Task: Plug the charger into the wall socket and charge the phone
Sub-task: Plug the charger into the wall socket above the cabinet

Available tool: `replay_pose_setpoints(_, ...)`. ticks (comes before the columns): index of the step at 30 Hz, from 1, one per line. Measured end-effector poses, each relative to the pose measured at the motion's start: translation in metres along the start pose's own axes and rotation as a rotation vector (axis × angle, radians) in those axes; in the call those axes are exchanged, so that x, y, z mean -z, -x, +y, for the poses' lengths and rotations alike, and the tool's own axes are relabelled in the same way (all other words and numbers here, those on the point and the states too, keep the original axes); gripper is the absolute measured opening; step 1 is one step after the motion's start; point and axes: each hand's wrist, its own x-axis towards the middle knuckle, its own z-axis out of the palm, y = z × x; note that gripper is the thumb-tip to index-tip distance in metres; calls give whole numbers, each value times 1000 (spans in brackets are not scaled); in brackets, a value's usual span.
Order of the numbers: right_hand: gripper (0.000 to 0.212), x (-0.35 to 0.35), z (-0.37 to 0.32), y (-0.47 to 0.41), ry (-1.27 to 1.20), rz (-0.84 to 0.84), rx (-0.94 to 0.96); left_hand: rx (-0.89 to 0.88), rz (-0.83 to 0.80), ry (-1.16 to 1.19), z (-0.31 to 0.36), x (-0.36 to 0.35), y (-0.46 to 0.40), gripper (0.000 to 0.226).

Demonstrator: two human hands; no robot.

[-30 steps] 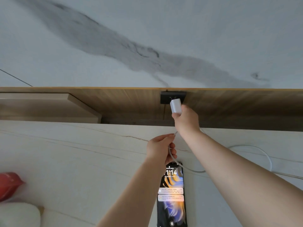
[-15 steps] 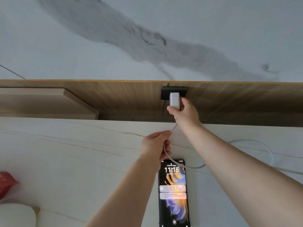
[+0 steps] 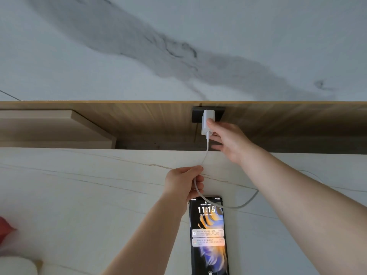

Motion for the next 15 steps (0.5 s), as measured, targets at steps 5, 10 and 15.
replay_pose_setpoints(5, 30, -3, 11, -6, -31, 87, 53, -8, 1, -33, 2, -5, 0, 11)
replay_pose_setpoints(10, 34, -15, 14, -9, -50, 231, 90, -19, 4, -66, 3, -6, -3, 8)
replay_pose_setpoints(15, 39, -30, 12, -10, -18, 259, 76, -4, 3, -45, 3, 0, -5, 9)
